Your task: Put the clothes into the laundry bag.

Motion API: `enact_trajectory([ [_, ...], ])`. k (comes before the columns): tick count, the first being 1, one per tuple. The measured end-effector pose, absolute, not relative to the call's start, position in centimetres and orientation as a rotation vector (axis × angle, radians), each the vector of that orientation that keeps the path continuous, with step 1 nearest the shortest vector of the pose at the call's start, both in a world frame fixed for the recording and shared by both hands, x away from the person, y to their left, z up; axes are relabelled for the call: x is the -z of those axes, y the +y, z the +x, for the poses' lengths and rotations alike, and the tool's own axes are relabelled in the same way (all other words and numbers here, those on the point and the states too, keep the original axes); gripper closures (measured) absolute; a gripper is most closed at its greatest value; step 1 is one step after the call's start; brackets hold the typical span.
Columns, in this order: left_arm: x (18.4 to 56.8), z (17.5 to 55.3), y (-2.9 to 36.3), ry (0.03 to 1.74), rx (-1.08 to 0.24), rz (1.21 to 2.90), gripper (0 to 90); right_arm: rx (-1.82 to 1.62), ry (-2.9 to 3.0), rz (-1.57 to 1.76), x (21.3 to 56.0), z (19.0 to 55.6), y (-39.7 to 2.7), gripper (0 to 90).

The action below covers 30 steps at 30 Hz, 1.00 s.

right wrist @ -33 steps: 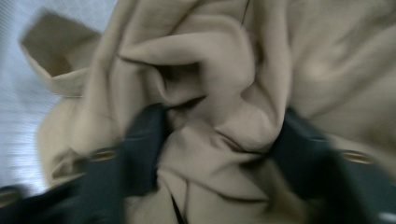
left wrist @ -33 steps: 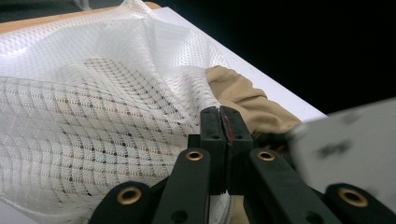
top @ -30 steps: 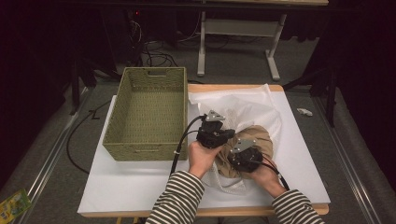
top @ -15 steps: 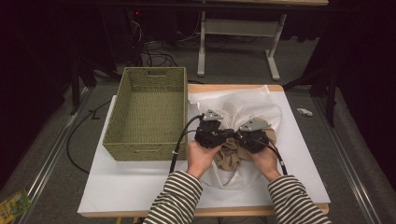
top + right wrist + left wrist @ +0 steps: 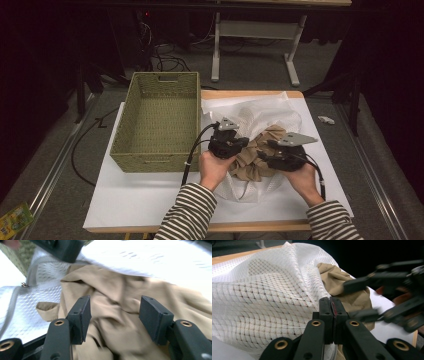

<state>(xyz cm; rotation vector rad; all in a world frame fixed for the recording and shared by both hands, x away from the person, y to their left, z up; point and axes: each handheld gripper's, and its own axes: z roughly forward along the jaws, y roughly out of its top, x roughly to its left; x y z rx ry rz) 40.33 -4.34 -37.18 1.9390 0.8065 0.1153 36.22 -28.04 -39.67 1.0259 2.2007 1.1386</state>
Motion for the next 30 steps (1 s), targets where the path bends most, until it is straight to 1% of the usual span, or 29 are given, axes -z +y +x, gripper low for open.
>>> enact_trajectory([
  [4,37.1,40.2,-4.4,0.802,-0.116,1.937,89.1,-1.084,2.110,1.156,39.0,36.1,-30.8,42.1],
  [8,37.1,40.3,-4.5,0.806,-0.110,1.934,89.1,-0.991,2.092,1.298,40.2,38.1,-32.0,34.1],
  [10,37.1,40.3,-4.5,0.807,-0.109,1.934,89.1,-0.991,2.100,1.351,41.1,39.2,-32.3,33.9],
  [12,37.1,40.4,-4.5,0.810,-0.099,1.932,89.1,-0.988,2.147,1.408,42.2,40.4,-32.2,36.3],
  [13,37.1,40.5,-4.5,0.815,-0.096,1.926,89.2,-0.986,2.167,1.429,42.7,40.9,-32.1,38.8],
  [16,36.9,40.6,-4.6,0.817,-0.096,1.921,89.1,-1.058,2.236,1.410,43.1,41.5,-31.6,71.1],
  [17,36.8,40.7,-4.6,0.817,-0.097,1.920,89.1,-1.082,2.232,1.377,43.0,41.4,-31.4,78.9],
  [18,36.7,40.8,-4.6,0.818,-0.101,1.918,89.1,-1.102,2.232,1.358,42.7,41.1,-31.3,84.4],
  [20,36.5,41.0,-4.7,0.823,-0.096,1.909,89.1,-1.153,2.244,1.295,42.0,40.4,-31.0,87.5],
  [25,36.0,41.3,-5.3,0.816,-0.085,1.896,89.1,-1.249,2.309,1.102,40.7,38.3,-29.2,88.4],
  [28,35.4,40.9,-5.7,0.785,-0.084,1.887,89.3,-1.253,2.347,1.046,40.7,37.9,-27.5,88.4],
  [30,35.1,40.5,-5.7,0.760,-0.078,1.886,89.3,-1.229,2.362,1.035,41.1,38.5,-26.2,88.4],
])
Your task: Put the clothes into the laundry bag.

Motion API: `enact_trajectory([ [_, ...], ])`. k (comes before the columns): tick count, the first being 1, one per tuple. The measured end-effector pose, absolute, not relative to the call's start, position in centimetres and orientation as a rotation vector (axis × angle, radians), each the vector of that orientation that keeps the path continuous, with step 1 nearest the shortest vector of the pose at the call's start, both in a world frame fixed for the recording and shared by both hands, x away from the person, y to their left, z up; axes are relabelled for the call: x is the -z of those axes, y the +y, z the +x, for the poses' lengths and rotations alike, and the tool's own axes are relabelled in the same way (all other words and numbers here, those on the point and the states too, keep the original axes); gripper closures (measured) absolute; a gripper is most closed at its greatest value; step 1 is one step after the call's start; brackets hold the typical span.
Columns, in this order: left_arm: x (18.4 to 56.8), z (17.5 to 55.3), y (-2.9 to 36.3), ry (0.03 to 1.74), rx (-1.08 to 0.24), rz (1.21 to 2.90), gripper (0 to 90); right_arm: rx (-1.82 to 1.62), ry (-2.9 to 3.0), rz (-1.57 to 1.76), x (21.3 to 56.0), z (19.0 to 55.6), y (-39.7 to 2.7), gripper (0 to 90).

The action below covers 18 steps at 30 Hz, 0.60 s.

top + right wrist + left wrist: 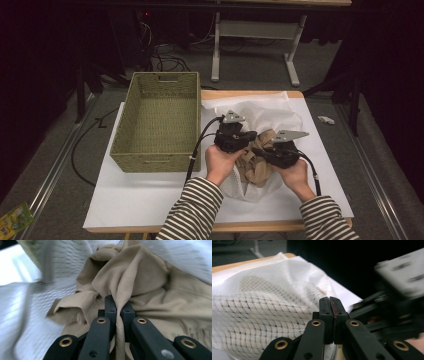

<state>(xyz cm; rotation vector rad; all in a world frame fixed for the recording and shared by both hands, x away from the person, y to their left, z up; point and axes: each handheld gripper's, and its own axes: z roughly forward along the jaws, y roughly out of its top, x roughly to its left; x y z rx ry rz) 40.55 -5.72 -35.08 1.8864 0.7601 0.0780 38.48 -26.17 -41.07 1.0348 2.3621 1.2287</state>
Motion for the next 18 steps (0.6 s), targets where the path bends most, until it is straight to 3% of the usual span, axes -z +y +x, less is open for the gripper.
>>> enact_trajectory([
  [6,35.8,39.7,-4.2,0.782,-0.083,1.880,89.3,-1.097,2.239,1.180,43.5,42.4,-25.1,87.9],
  [9,36.7,39.3,-3.9,0.788,-0.153,1.930,89.3,-1.091,2.227,1.222,43.8,42.9,-24.9,85.1],
  [11,37.1,39.2,-4.0,0.779,-0.164,1.942,89.3,-1.102,2.240,1.203,43.5,42.5,-24.8,74.6],
  [13,37.3,39.4,-4.1,0.776,-0.163,1.948,89.3,-1.115,2.274,1.153,42.5,41.2,-25.0,57.2],
  [16,37.6,39.5,-4.2,0.780,-0.151,1.940,89.2,-1.153,2.244,1.108,41.2,39.1,-26.5,50.5],
  [18,37.8,39.4,-4.4,0.778,-0.146,1.939,89.2,-1.174,2.193,1.152,40.1,37.9,-28.3,51.6],
])
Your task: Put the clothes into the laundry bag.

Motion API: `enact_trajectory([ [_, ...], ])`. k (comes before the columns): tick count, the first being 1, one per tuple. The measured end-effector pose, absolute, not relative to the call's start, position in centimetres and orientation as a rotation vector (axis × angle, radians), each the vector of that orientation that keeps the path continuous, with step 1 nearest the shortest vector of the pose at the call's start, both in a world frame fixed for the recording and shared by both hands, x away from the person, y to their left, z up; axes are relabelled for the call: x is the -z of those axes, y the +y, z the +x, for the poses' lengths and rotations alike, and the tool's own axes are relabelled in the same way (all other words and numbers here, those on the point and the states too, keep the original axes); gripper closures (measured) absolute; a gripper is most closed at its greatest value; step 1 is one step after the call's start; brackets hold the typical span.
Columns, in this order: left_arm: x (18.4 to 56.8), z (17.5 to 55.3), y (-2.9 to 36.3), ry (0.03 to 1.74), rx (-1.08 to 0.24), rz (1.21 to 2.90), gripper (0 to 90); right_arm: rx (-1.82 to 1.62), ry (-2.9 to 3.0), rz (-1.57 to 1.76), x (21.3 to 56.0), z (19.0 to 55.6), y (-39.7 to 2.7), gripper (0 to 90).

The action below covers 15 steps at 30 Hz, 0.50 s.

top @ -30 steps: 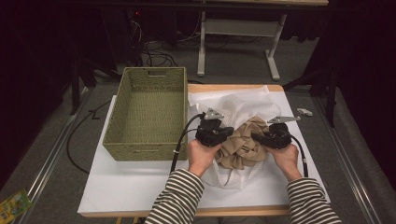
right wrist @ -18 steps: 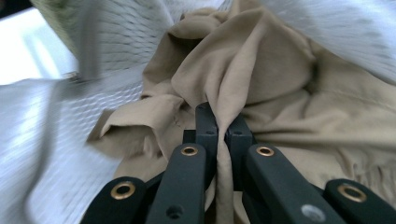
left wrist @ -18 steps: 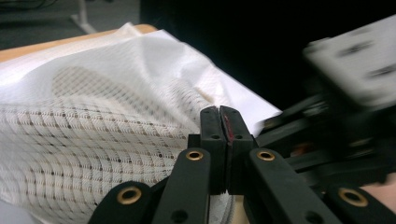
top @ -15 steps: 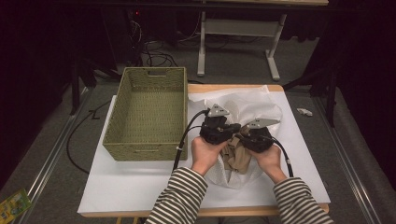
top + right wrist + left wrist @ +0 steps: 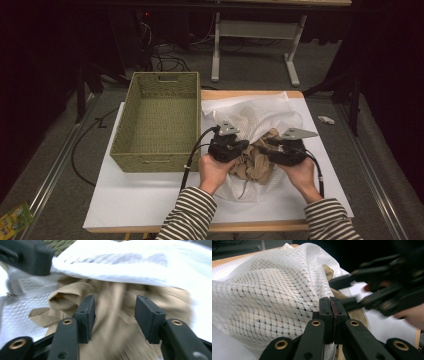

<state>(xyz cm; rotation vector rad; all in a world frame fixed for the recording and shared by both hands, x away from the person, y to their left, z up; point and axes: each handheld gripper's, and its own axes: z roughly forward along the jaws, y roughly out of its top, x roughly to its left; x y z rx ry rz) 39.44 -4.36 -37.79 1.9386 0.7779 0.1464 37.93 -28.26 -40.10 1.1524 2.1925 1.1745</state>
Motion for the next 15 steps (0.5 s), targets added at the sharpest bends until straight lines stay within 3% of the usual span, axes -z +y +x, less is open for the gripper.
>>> enact_trajectory([
  [4,38.0,39.2,-4.5,0.779,-0.159,1.940,89.2,-1.111,2.157,1.242,39.4,37.8,-30.4,45.3],
  [9,38.0,39.4,-4.6,0.784,-0.151,1.942,89.2,-1.059,2.183,1.361,41.5,40.6,-30.6,35.6],
  [12,38.0,39.4,-4.6,0.786,-0.148,1.944,89.2,-1.081,2.220,1.424,43.0,42.2,-30.0,42.4],
  [15,38.0,39.5,-4.7,0.785,-0.138,1.937,89.2,-1.085,2.242,1.419,43.4,42.6,-29.6,64.6],
])
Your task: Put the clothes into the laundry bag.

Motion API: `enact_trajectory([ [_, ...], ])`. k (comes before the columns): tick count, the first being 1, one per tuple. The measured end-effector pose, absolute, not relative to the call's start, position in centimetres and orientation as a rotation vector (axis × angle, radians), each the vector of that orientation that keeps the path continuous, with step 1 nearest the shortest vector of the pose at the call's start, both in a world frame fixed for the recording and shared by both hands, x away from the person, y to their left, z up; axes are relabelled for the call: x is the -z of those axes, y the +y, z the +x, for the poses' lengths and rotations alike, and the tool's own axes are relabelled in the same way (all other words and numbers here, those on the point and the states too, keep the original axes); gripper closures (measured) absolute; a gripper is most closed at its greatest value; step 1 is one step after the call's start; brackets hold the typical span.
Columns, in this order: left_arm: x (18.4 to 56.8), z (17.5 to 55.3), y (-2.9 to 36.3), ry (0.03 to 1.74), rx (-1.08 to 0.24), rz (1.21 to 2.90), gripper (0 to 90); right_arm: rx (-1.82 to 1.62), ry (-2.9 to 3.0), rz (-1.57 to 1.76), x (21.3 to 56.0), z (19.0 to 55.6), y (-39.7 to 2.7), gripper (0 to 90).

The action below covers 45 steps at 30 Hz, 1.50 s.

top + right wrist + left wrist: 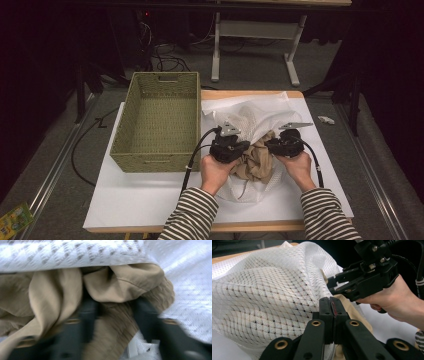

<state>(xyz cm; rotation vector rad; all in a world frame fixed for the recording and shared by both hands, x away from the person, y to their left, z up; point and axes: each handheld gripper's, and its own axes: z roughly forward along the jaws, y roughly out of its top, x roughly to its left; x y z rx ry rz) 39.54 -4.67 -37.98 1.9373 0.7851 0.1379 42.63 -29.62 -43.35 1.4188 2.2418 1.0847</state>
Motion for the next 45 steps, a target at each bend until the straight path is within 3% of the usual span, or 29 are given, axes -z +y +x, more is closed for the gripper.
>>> enact_trajectory([
  [1,37.9,39.6,-4.7,0.785,-0.132,1.936,89.2,-1.071,2.260,1.371,43.1,42.5,-29.4,77.3],
  [3,37.9,39.8,-4.7,0.788,-0.123,1.929,89.3,-1.067,2.289,1.316,42.8,42.1,-29.3,86.4],
  [16,36.4,40.3,-5.5,0.781,-0.074,1.886,89.3,-1.194,2.344,1.026,40.9,38.1,-26.5,88.6],
  [21,35.2,39.1,-4.9,0.732,-0.083,1.870,89.3,-1.190,2.328,1.101,41.5,40.3,-25.6,88.6],
  [25,35.5,39.3,-3.2,0.787,-0.080,1.852,89.3,-1.073,2.248,1.138,41.5,42.9,-25.3,88.5],
  [29,36.1,39.4,-2.5,0.814,-0.085,1.861,89.3,-1.023,2.245,1.187,42.2,44.3,-25.4,83.4],
  [32,36.2,39.5,-2.5,0.817,-0.106,1.870,89.2,-1.061,2.268,1.165,41.5,43.2,-25.6,65.7],
  [34,36.1,39.3,-2.6,0.810,-0.125,1.876,89.1,-1.078,2.262,1.126,40.5,42.0,-26.4,61.6],
  [40,36.1,39.3,-2.8,0.802,-0.129,1.875,89.0,-1.055,2.197,1.117,37.9,39.3,-30.4,60.2],
  [45,36.4,39.4,-3.8,0.790,-0.112,1.886,89.0,-0.941,2.210,1.229,40.1,39.7,-31.7,58.1],
])
